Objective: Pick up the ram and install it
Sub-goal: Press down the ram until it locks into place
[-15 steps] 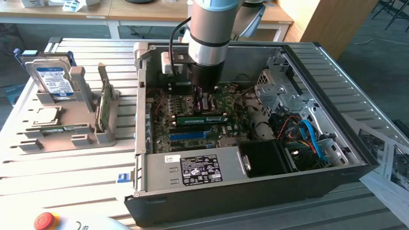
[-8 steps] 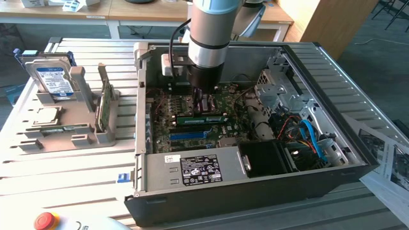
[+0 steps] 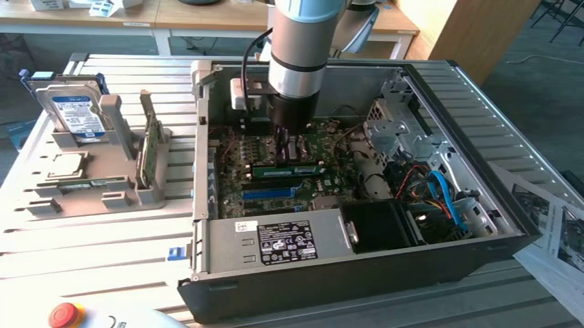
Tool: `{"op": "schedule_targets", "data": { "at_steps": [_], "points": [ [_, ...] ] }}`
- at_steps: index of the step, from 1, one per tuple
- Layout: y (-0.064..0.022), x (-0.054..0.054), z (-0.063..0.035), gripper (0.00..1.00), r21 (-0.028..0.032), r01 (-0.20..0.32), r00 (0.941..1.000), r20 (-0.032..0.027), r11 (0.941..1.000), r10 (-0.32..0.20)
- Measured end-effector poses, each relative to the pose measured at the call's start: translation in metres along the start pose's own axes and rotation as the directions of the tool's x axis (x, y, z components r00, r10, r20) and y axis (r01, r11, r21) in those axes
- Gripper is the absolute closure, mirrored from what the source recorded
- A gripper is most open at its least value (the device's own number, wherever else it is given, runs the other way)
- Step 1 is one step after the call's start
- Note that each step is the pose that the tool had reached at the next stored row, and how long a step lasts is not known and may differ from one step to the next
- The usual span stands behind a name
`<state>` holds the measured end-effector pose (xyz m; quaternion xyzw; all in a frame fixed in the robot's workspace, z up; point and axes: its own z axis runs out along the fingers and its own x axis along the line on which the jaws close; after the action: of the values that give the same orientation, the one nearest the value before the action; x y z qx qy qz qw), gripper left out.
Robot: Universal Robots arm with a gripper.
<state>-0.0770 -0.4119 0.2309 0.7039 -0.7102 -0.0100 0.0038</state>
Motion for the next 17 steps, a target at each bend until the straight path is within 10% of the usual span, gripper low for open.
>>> {"op": "schedule_targets", "data": {
  "at_steps": [17],
  "points": [
    [0.0001,0.0001,0.0030,0.89,0.0001,0.000,1.0000,-0.0002,1.0000,0.000]
  ]
}}
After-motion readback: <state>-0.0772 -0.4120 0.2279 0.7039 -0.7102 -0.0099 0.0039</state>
